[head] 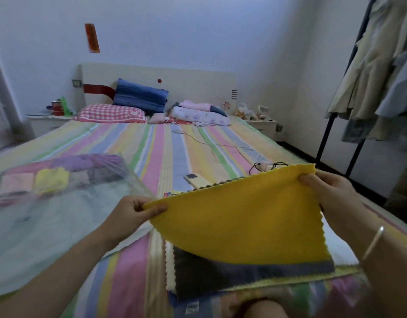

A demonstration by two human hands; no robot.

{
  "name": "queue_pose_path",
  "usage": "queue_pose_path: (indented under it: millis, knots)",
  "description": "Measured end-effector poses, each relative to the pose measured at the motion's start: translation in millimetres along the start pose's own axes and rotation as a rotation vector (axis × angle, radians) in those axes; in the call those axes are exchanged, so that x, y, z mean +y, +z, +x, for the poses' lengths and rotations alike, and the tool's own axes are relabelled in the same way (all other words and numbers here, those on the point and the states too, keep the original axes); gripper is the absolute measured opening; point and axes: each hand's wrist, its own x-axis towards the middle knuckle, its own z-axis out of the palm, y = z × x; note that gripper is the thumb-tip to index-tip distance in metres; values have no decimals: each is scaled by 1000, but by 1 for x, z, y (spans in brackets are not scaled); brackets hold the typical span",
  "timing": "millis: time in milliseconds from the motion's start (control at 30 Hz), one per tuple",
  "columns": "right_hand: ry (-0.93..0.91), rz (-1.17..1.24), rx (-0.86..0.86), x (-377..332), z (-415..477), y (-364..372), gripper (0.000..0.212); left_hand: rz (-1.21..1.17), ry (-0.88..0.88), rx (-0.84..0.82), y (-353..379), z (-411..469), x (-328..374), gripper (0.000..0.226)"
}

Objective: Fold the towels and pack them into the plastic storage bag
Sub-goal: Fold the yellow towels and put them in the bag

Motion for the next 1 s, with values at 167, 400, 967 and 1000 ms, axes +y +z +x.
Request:
queue_pose_path:
  millis: [167,400,967,1000]
  knots:
    - [174,161,7,22,12,-10,14,-88,-28,56,-7,-4,45,37]
    - [322,-36,40,69,82,-5,37,48,-270,-92,18,54,19,24]
    - [453,-486,-171,209,146,25,46,837,-28,-5,144,84,-54,47]
    - [481,-511,-180,207,143,21,48,807,-33,-67,159,77,-46,46]
